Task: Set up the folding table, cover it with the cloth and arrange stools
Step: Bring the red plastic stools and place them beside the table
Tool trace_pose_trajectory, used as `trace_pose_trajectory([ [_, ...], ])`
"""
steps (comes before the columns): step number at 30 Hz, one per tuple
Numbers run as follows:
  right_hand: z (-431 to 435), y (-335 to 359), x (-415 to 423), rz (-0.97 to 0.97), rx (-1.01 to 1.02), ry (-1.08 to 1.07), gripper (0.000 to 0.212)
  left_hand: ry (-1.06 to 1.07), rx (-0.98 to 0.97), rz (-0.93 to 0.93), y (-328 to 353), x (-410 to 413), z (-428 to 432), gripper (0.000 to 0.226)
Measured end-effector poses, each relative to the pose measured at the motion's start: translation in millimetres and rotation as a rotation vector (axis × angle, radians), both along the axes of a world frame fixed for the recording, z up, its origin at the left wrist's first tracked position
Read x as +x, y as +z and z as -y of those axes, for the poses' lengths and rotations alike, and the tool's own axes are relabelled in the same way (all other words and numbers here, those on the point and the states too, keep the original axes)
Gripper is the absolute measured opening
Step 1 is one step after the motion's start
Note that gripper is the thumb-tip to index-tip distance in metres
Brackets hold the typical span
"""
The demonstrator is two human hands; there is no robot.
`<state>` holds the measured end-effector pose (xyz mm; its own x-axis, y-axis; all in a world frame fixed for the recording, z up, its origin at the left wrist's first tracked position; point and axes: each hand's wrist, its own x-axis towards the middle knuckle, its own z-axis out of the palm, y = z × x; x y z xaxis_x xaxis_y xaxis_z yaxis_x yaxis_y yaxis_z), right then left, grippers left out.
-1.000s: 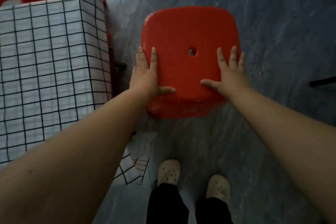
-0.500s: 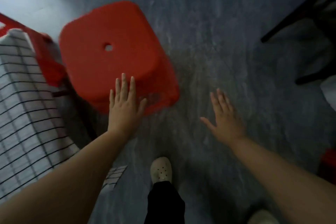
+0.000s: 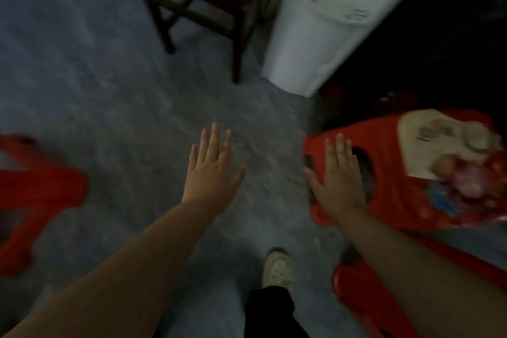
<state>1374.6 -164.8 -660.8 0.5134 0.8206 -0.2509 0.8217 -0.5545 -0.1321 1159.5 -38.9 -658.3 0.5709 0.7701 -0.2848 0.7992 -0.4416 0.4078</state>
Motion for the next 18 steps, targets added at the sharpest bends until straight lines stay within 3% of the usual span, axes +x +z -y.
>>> trace_pose_trajectory([
  [5,105,15,128,0.04,-0.023,-0.223,0.081,-0.208,-0.056,0.064,14,161,78,0.077],
  [9,178,10,192,0.021,-0.056,-0.403,0.083,-0.305,-0.175,0.083,14,240,132,0.075],
  [13,216,-8,212,-0.078,-0.167,-0.416,0.083,-0.385,-0.218,0.038,-3,279,172,0.075],
  [18,212,-22,185,-0.062,-0.113,-0.482,0.08,-0.351,-0.253,0.01,-15,296,183,0.072],
])
